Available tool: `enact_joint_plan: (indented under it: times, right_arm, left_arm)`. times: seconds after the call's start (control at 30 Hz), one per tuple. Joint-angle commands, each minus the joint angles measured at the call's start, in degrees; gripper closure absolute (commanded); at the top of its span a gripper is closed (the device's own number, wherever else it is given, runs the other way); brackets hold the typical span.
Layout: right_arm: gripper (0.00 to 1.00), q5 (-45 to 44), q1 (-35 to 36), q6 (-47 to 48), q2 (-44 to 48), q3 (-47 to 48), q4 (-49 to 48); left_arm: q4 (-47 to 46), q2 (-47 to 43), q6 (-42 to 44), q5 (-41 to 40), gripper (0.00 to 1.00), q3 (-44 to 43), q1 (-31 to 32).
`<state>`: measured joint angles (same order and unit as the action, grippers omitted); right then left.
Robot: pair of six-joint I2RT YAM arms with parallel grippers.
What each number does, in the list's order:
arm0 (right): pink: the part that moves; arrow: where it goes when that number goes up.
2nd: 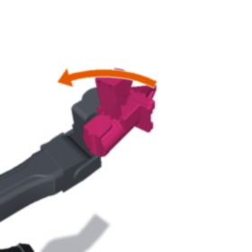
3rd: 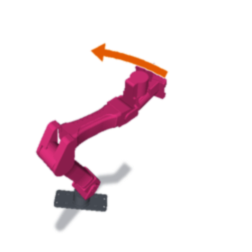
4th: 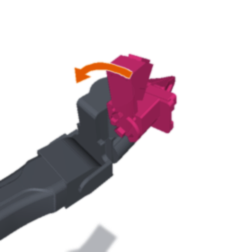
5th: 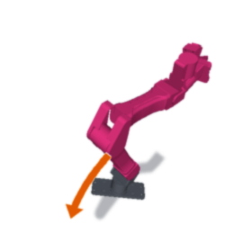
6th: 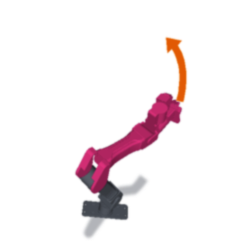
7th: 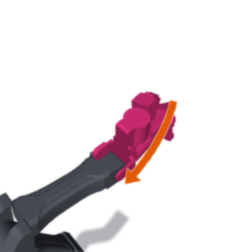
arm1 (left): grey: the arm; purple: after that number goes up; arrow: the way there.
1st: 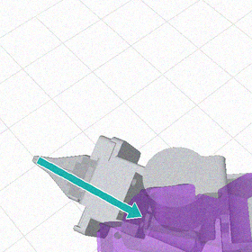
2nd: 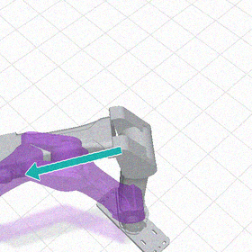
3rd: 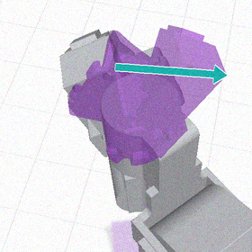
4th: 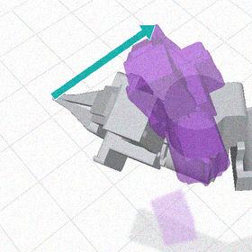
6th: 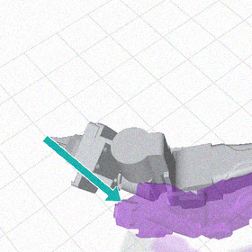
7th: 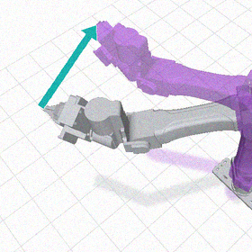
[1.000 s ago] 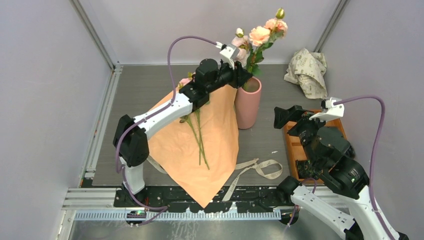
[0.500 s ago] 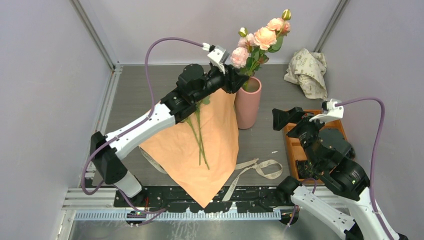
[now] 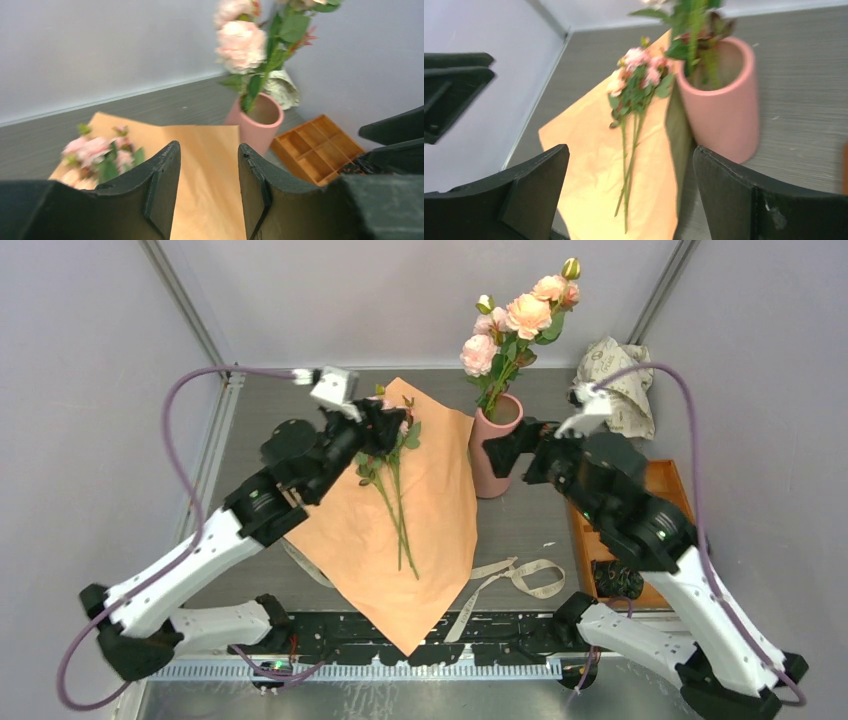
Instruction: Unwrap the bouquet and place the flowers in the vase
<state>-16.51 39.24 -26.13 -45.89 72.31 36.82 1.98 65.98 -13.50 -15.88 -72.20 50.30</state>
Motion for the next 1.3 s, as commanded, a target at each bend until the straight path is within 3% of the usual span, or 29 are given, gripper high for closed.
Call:
enact_joint_plan:
  times: [0.0, 0.17, 0.23, 0.37, 0.57, 0.73, 1.0, 1.27]
  right_arm:
    - [0.02, 12.78, 3.81, -0.10, -8.96, 4.68, -4.14]
    - [0.02, 0.46, 25.85, 4.88, -19.97, 11.49, -3.28]
    - [0.04, 2.65, 28.18, 3.68, -24.91, 13.63, -2.72]
    - [0.19, 7.04, 28.31, -2.38, -35.73, 16.81, -0.16]
    - [0.27, 8.67, 25.19, -4.92, -55.74, 27.19, 8.60]
    - [0.42, 11.67, 20.78, -4.38, -70.40, 37.33, 11.76]
    - [0.42, 9.03, 15.08, -2.63, -83.84, 50.02, 14.22]
    - [0.40, 11.22, 9.83, -0.87, -91.17, 54.64, 15.24]
  left_arm:
    - [10.59, -11.82, -2.83, -16.73, 0.53, 3.93, 0.22]
    - [17.80, -22.44, -7.01, -23.44, 0.53, 7.82, 0.28]
    - [21.20, -24.80, -8.23, -27.35, 0.53, 7.79, 0.24]
    - [28.08, -27.28, -11.77, -34.64, 0.55, 7.05, 0.23]
    - [41.90, -28.63, -21.65, -44.57, 0.60, 5.79, 0.23]
    - [49.11, -28.30, -26.83, -43.94, 0.63, 5.59, 0.24]
    - [58.20, -30.59, -33.18, -40.31, 0.66, 7.06, 0.22]
    - [61.13, -34.69, -35.55, -39.18, 0.66, 10.55, 0.27]
